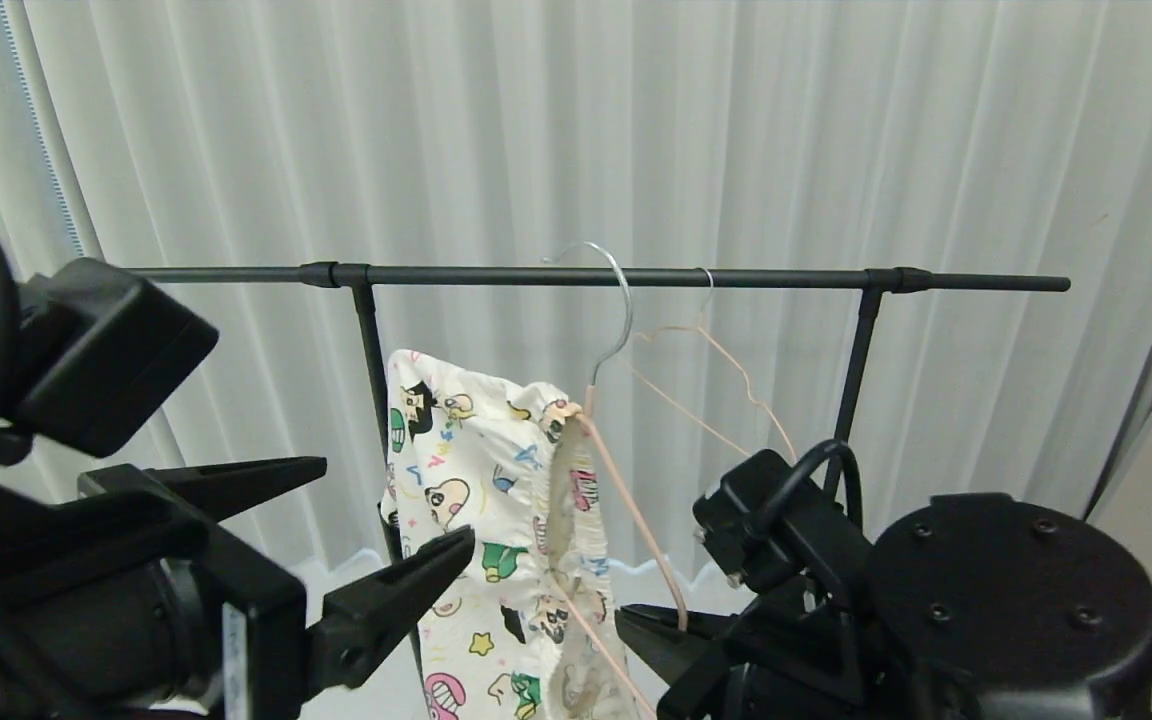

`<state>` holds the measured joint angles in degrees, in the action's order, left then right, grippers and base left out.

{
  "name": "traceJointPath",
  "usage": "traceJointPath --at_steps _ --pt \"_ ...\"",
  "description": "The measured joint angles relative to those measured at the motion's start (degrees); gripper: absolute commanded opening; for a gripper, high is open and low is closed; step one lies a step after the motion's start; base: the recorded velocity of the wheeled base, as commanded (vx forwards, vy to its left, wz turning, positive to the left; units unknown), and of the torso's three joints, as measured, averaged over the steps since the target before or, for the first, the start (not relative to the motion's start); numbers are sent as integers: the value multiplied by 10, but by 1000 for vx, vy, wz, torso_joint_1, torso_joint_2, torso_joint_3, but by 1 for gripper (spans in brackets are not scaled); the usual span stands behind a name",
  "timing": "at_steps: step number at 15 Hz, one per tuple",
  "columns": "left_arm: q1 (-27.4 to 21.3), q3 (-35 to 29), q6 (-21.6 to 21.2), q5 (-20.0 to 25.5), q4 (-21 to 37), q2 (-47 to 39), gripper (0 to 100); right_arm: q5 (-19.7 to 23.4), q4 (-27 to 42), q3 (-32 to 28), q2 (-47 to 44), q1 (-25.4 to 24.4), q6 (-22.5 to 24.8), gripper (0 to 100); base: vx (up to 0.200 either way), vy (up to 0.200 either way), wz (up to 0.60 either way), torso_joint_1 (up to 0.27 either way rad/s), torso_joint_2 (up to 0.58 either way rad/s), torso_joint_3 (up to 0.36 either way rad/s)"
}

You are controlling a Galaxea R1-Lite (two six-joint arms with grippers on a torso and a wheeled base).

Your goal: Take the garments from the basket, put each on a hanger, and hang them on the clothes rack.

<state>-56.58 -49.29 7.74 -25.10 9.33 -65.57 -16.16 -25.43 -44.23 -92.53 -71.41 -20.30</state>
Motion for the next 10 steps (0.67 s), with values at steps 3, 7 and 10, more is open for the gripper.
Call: traceJointPath --at_steps 3,7,10 --pt "72 38 -99 171 0 60 100 49 1 64 55 6 48 0 0 0 0 0 0 0" --pt "187 82 -228 398 -7 105 100 123 11 121 105 4 110 0 0 0 0 0 0 0" --pt "201 129 -291 494 -20 119 100 164 11 139 111 -3 131 0 0 0 0 0 0 0"
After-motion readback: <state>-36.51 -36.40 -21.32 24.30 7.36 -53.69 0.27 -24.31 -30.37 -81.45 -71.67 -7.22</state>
